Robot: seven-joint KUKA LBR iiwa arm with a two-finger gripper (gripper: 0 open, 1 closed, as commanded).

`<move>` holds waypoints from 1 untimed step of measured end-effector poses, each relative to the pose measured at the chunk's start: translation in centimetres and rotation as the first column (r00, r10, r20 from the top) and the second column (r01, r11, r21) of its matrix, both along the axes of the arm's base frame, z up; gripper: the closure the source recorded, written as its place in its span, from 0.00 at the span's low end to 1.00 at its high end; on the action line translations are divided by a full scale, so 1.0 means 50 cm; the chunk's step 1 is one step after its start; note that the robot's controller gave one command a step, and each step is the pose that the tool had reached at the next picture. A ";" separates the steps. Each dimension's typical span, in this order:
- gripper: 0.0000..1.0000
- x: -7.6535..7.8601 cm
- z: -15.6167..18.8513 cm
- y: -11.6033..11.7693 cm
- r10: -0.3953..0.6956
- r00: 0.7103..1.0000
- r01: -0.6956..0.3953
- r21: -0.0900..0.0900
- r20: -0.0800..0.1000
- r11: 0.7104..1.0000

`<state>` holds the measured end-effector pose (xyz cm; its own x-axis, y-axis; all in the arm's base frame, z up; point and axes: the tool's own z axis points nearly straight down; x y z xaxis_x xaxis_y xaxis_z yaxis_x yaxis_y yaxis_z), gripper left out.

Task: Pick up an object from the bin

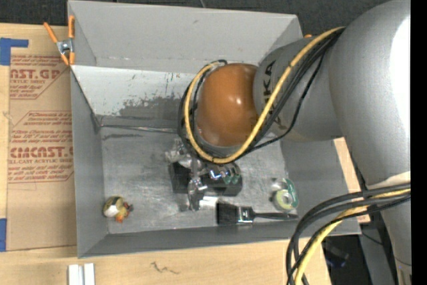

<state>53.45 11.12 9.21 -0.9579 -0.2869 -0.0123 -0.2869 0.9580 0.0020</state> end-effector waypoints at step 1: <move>0.00 -0.003 -0.027 -0.009 -0.017 1.000 0.017 0.007 0.013 1.000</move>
Offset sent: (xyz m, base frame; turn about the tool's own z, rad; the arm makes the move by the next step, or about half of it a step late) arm 0.0333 0.0303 0.0008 -0.2524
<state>53.29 10.68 7.85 -0.9625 -0.2702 -0.0264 -0.2704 0.9627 0.0053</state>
